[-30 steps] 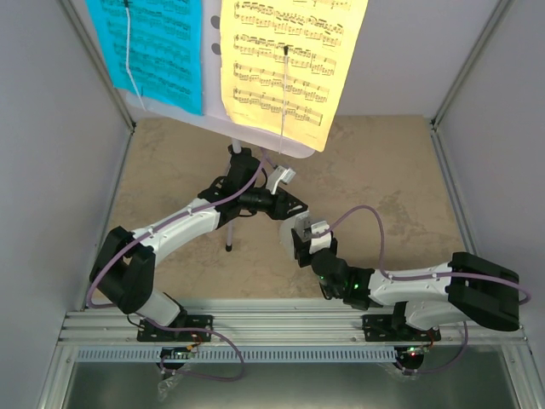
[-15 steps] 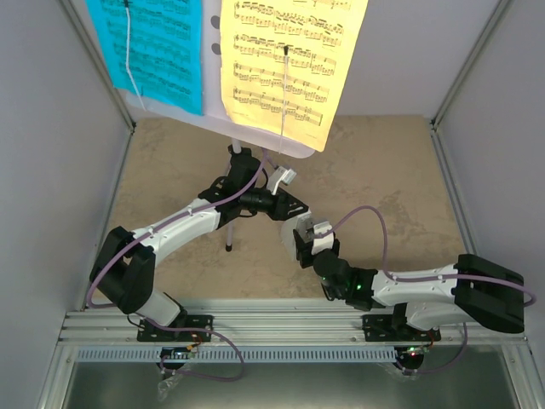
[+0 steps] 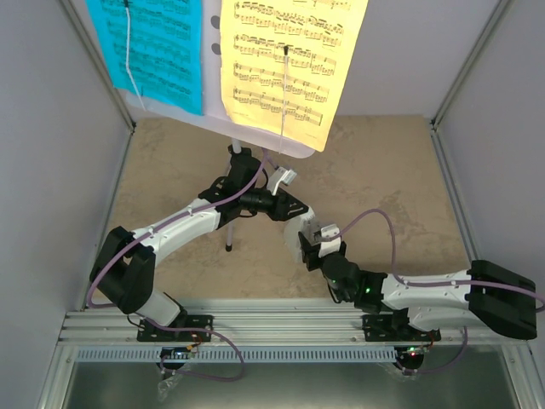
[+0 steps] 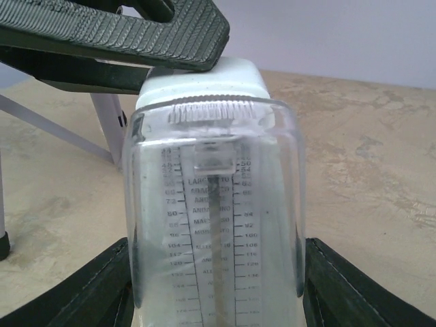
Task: Pack up the instrument practice props
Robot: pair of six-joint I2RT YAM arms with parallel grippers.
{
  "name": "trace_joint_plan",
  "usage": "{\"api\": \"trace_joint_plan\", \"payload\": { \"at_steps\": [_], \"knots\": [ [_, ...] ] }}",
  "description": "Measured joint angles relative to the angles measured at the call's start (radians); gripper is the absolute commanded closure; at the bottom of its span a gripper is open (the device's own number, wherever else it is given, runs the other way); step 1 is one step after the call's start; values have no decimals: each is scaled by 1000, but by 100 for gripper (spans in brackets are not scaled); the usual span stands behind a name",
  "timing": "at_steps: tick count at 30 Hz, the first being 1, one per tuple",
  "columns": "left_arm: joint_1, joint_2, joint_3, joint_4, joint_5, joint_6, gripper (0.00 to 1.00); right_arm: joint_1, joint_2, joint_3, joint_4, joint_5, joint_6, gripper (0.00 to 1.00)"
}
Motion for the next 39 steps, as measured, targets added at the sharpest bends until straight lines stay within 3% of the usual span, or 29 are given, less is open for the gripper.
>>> {"api": "trace_joint_plan", "payload": {
  "at_steps": [9,21,39],
  "knots": [
    [0,0,0,-4,0,3,60,-21,-54,-31,-5,-36,-25,54],
    [-8,0,0,-5,0,14,60,-33,19,-30,86,-25,-51,54],
    [-18,0,4,-5,-13,27,62,-54,24,-3,47,-55,-66,41]
  ]
}}
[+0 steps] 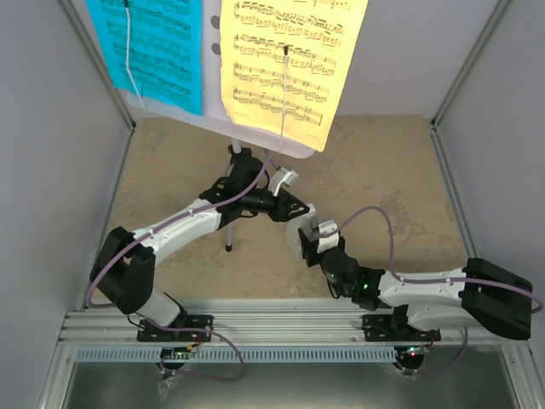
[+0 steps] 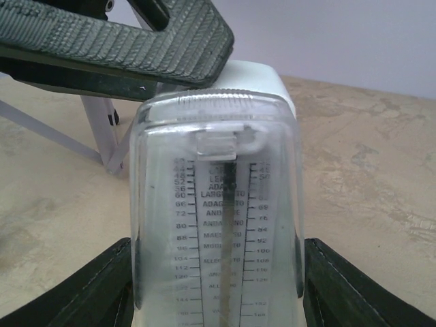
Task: Pack up the instrument practice props
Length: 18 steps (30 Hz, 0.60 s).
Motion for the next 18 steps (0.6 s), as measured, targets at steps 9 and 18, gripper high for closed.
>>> {"api": "trace_joint_plan", "payload": {
  "at_steps": [9,18],
  "knots": [
    [-11,-31,0,-33,-33,24,52,-6,-15,16,-133,-28,-13,2],
    [-15,-124,-1,-81,-140,59,26,-7,-183,17,-312,-69,-19,2]
  ]
}}
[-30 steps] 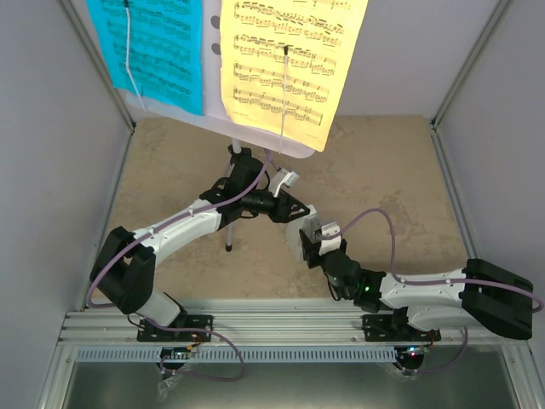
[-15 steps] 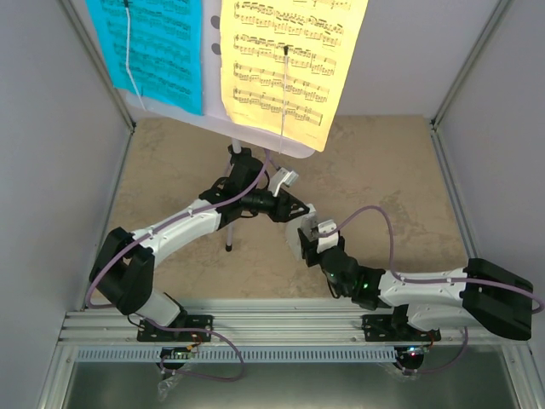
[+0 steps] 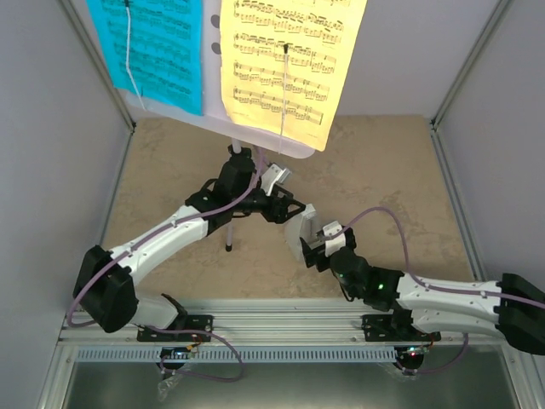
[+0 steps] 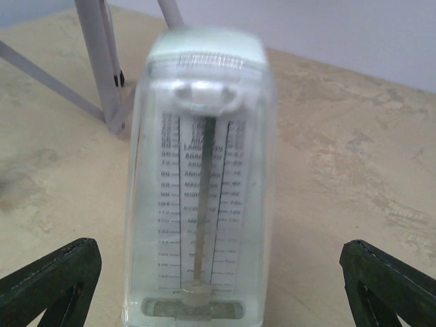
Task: Pack up the instrument practice props
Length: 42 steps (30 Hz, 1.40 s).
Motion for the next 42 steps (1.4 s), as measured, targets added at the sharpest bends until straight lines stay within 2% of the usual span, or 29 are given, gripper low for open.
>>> {"api": "trace_joint_plan", "payload": {
  "at_steps": [2,5,9,13,15,17,21,23,25,30,34,36,42],
  "knots": [
    [0,-26,-5,-6,-29,10,19,0,-56,10,-55,-14,0,2],
    [-6,-74,-20,-13,-62,45,13,0,-142,94,-200,-52,-5,2],
    [-51,-95,-9,-38,-82,124,11,-2,-226,287,-362,-92,-16,2],
    [-86,-84,4,-61,-99,182,10,-40,-239,430,-461,-114,-23,2],
    [-101,-71,15,-75,-123,204,10,-125,-232,464,-493,-149,-25,2],
    [-120,-46,37,-92,-155,220,11,-268,-223,466,-506,-227,-26,2],
    [-155,4,79,-115,-221,240,13,-637,-210,423,-491,-462,-14,2],
    [-164,26,98,-124,-253,249,13,-738,-202,393,-467,-547,-8,2],
    [-166,49,115,-129,-276,254,13,-782,-194,367,-447,-595,-5,2],
    [-189,109,134,-157,-330,264,22,-816,-195,316,-423,-670,-10,2],
    [-210,148,139,-190,-378,270,39,-818,-222,294,-405,-683,-11,2],
    [-214,148,139,-197,-403,277,44,-818,-233,284,-394,-687,-11,2],
    [-222,144,139,-197,-438,281,54,-818,-238,270,-391,-688,-11,2]
  ]
}}
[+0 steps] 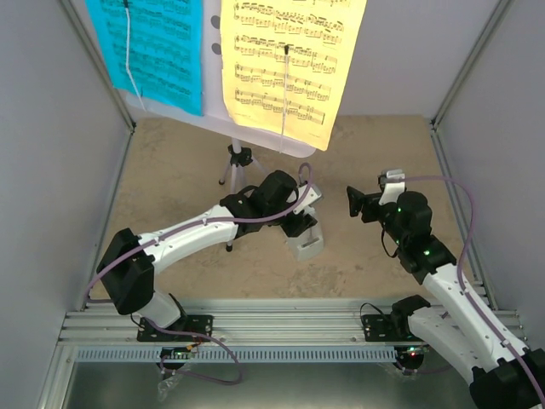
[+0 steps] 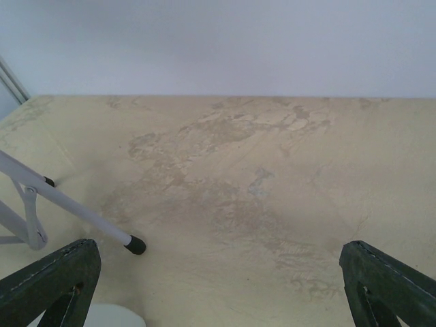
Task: Pack up the instrument practice props
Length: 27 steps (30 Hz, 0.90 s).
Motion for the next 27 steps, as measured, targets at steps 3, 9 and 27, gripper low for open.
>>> {"api": "trace_joint_plan", "payload": {
  "at_steps": [3,9,27],
  "knots": [
    [-3,-2,0,-2,-8,0,54,0,-5,-2,-1,0,-1,2],
    [-23,-7,-1,-6,-60,-28,55,0,-12,-3,-1,-2,1,2],
    [-161,-26,2,10,-420,-492,2,0,-40,-166,-38,-140,195,3]
  ]
}}
